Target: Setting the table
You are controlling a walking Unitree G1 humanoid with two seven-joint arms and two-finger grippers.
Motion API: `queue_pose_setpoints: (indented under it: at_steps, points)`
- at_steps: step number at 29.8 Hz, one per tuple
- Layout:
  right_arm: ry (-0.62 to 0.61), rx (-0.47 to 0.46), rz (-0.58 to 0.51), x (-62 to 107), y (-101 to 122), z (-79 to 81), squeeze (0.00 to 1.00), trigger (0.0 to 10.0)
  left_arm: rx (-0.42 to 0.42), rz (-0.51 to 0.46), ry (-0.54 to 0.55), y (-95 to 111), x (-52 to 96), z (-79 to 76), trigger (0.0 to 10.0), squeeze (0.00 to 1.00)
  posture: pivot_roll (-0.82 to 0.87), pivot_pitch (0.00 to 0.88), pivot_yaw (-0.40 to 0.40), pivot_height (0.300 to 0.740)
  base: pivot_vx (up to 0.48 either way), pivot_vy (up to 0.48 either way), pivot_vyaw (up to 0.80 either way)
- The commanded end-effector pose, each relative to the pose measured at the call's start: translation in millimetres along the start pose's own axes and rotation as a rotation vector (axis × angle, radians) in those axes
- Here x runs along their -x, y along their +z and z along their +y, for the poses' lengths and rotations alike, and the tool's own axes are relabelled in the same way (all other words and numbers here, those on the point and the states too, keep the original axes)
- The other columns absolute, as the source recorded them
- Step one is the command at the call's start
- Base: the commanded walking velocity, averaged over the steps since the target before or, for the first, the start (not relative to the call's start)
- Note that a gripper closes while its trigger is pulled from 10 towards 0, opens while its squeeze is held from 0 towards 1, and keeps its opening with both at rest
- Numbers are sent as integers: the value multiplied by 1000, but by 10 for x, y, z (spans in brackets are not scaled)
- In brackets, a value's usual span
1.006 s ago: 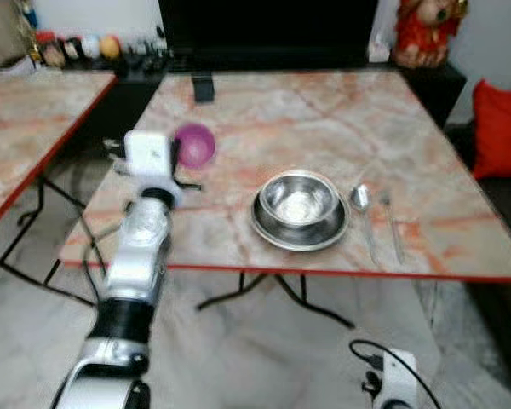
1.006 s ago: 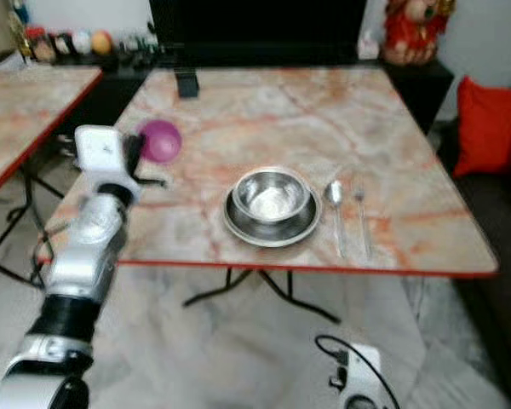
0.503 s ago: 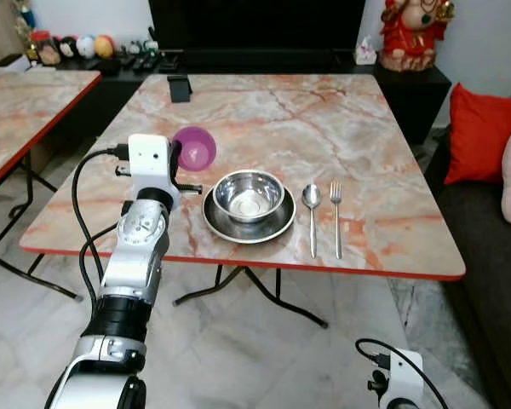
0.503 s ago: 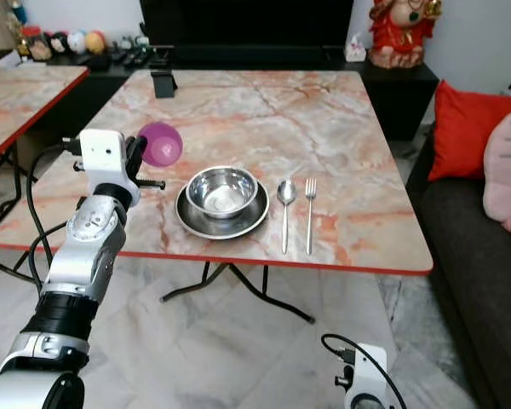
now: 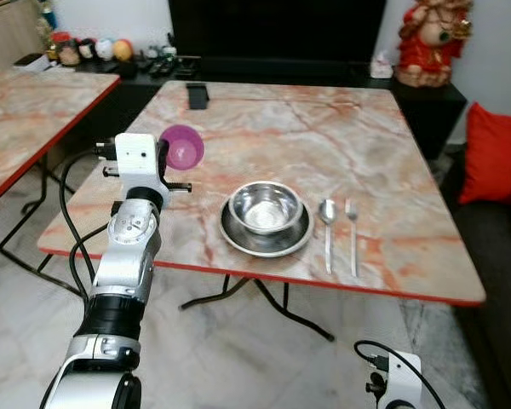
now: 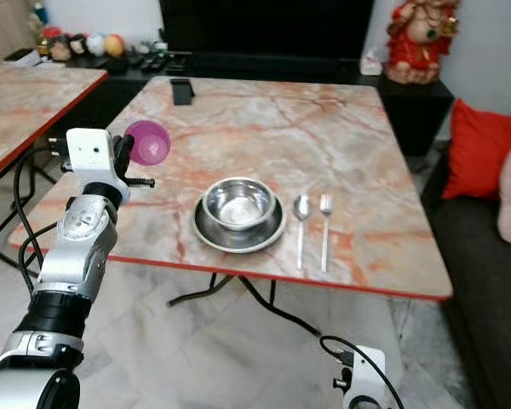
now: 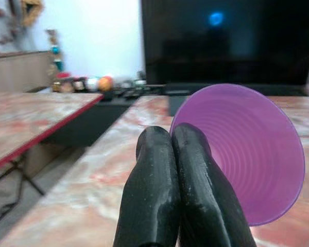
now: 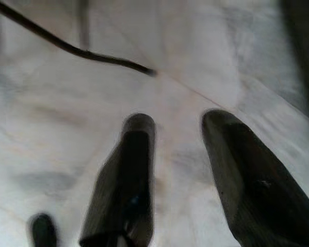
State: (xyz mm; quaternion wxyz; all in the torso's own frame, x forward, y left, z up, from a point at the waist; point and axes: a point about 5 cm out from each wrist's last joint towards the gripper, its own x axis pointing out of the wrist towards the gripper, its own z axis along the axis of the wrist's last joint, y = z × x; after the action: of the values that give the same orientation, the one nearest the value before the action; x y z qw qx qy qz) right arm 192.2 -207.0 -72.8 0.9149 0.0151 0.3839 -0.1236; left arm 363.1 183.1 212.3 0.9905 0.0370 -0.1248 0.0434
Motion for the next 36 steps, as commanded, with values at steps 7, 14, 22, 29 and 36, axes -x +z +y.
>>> queue_pose_setpoints:
  at_steps: [7, 14, 22, 29, 36]
  points:
    - [-15, -2, 17, 15, -55, -67, 0, 10000, 22, -30, -66, 80, -40, -160, 10000, 0, 18, 0, -4, 740, 248, 0, 0]
    - [-15, -2, 17, 11, -46, -67, 0, 10000, 31, -31, -58, 125, -63, -143, 10000, 0, 18, 0, -10, 740, 0, 0, 0]
    - [-15, 3, 17, 10, -44, -78, 0, 10000, 102, 92, -57, 212, -150, -105, 10000, 0, 15, 0, -14, 740, 0, 0, 0]
    - [-8, 11, 29, 15, -67, -77, 0, 10000, 156, 290, 30, 136, -224, 52, 10000, 0, 12, 0, -16, 740, 0, 0, 0]
    - [-11, 31, 102, 91, -299, -164, 0, 10000, 177, 442, -28, 11, -221, 8, 10000, 0, 6, 0, -17, 740, 0, 0, 0]
